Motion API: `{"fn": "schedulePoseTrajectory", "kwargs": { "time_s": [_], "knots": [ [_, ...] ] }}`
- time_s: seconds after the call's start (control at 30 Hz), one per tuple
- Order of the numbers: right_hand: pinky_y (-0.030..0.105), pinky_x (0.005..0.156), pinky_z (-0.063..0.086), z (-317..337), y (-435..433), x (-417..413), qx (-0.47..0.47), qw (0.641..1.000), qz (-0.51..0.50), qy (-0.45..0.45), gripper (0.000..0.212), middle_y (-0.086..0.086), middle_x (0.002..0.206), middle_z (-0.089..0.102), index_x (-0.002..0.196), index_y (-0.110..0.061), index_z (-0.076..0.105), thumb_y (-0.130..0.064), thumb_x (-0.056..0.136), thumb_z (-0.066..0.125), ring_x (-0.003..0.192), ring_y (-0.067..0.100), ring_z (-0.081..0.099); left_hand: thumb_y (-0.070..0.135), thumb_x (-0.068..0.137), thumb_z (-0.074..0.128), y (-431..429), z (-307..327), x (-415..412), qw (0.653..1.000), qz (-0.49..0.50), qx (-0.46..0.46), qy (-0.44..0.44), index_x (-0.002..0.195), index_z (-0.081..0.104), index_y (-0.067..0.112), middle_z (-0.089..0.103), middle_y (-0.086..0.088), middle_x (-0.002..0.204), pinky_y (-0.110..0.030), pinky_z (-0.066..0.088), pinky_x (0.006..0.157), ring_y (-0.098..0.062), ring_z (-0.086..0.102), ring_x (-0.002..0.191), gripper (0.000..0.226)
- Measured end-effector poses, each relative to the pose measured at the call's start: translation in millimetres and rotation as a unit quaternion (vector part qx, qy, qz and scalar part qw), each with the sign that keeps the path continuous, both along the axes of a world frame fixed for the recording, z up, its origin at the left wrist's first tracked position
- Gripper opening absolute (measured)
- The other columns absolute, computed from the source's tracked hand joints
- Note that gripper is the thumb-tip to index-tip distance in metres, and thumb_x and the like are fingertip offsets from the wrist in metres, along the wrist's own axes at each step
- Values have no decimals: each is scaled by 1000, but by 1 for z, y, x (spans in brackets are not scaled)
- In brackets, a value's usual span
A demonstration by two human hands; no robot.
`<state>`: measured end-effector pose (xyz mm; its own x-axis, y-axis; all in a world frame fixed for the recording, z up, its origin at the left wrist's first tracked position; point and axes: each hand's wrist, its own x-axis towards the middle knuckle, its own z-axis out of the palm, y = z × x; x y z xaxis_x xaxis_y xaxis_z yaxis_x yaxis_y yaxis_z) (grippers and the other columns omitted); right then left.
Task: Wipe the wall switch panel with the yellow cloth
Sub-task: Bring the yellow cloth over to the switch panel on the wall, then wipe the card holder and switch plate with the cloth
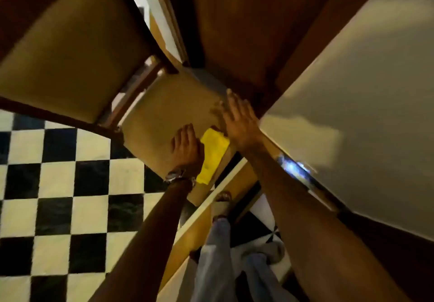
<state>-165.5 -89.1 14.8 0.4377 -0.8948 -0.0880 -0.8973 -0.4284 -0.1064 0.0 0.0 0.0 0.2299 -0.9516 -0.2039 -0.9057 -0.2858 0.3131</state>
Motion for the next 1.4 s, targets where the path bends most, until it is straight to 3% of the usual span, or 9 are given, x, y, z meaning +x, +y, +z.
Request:
{"fn": "schedulePoseTrajectory", "kwargs": {
  "time_s": [0.13, 0.23, 0.4, 0.6, 0.87, 1.03, 1.17, 1.3, 1.4],
  "knots": [
    [46, 122, 11, -115, 13, 41, 156, 977, 140, 24, 53, 8, 168, 1, 151, -39, 37, -14, 103, 37, 154, 33, 1, 39, 110, 55, 25, -103, 14, 991, 54, 124, 13, 154, 37, 3, 45, -19, 152, -55, 46, 105, -41, 49, 133, 60],
    [47, 121, 10, -154, 12, 58, 167, 963, 210, 39, 46, 8, 165, 19, 151, -34, 39, -21, 107, 35, 153, 34, 9, 42, 108, 60, 27, -138, 14, 984, 68, 161, 31, 153, 37, 7, 39, -17, 151, -54, 46, 103, -39, 43, 134, 61],
    [58, 120, 9, -133, -4, 37, 209, 967, 135, 61, 37, 11, 154, 36, 142, -20, 50, -24, 106, 40, 150, 28, 18, 34, 111, 57, 18, -133, 3, 983, 23, 181, 10, 159, 30, 10, 38, -18, 153, -55, 41, 108, -39, 39, 138, 60],
    [37, 112, 20, -35, 7, -68, 267, 960, -53, -56, 45, 3, 150, 46, 138, -25, 54, -37, 96, 62, 141, 23, 36, 21, 111, 61, 6, -66, -65, 962, -17, 215, 169, 159, 33, 0, 57, -27, 144, -45, 44, 106, -42, 57, 129, 59],
    [41, 92, 34, 225, 101, -266, -104, 940, -272, -176, 47, -4, 110, 63, 129, -23, 50, -21, 83, 54, 103, 17, 53, 20, 105, 71, -9, 145, -284, 879, -251, 157, 374, 147, 50, 3, 66, -18, 136, -39, 53, 102, -35, 64, 125, 50],
    [41, 85, 35, 352, 174, -348, -398, 858, -297, -135, 24, 11, 108, 66, 112, -13, 52, -13, 90, 44, 99, 23, 54, 7, 102, 72, 14, 298, -400, 821, -400, 24, 406, 144, 54, 10, 69, -12, 133, -35, 52, 95, -31, 67, 120, 46],
    [46, 88, 36, 408, 200, -392, -509, 804, -301, -64, 11, 11, 111, 67, 108, -15, 57, -19, 98, 54, 102, 24, 58, 34, 107, 66, 30, 380, -445, 820, -498, -40, 279, 152, 44, 16, 69, -14, 128, -39, 52, 85, -37, 65, 114, 53],
    [47, 88, 42, 428, 192, -422, -522, 797, -302, -19, 32, 13, 115, 63, 116, -17, 58, -15, 89, 74, 103, 29, 56, 48, 104, 68, 27, 450, -443, 805, -592, 6, -27, 151, 42, 16, 64, -15, 134, -41, 56, 94, -36, 64, 120, 62],
    [45, 84, 42, 436, 175, -436, -530, 793, -299, 30, 24, 12, 119, 52, 111, -16, 69, -14, 88, 72, 104, 32, 50, 39, 103, 73, 14, 528, -434, 787, -614, 39, -42, 102, 72, 16, 77, -14, 114, -35, 61, 84, -31, 76, 102, 23]
  ]
}}
